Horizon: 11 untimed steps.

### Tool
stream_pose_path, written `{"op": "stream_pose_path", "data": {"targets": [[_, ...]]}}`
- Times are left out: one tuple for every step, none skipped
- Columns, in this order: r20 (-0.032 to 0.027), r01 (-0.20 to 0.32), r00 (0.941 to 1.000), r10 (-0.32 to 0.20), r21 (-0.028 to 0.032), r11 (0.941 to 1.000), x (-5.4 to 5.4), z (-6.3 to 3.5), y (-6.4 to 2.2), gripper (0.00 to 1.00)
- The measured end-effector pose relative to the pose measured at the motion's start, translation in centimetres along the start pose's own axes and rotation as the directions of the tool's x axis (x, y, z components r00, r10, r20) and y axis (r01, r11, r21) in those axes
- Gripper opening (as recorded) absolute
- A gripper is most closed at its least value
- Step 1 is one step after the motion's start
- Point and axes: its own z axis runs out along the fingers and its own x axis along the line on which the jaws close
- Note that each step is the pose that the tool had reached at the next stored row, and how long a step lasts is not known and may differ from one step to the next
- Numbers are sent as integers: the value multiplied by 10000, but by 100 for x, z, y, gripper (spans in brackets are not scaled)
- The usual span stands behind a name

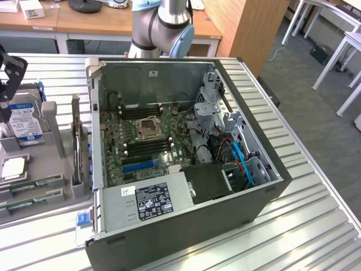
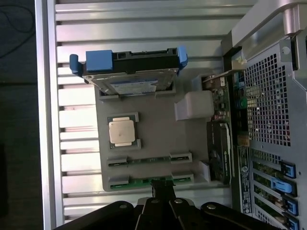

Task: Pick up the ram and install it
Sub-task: 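Reach for the ram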

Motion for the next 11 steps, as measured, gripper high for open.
{"op": "stream_pose_path", "data": {"targets": [[-1,-1,10000,1,0,10000,0,15,-1,11],[1,0,10000,0,0,10000,1,30,-1,11],[0,-1,10000,1,-1,10000,1,45,-2,11],[-1,0,10000,0,0,10000,1,56,-3,11],[-1,0,10000,0,0,10000,1,62,-3,11],[-2,0,10000,0,2,10000,1,62,-3,11],[-2,0,10000,0,1,10000,1,62,-3,11],[-2,-1,10000,1,2,10000,2,62,-3,11],[-2,0,10000,0,1,10000,2,62,-3,11],[1,0,10000,0,-1,10000,-4,64,-3,11],[1,2,10000,-2,-2,10000,-17,66,-2,11]]}}
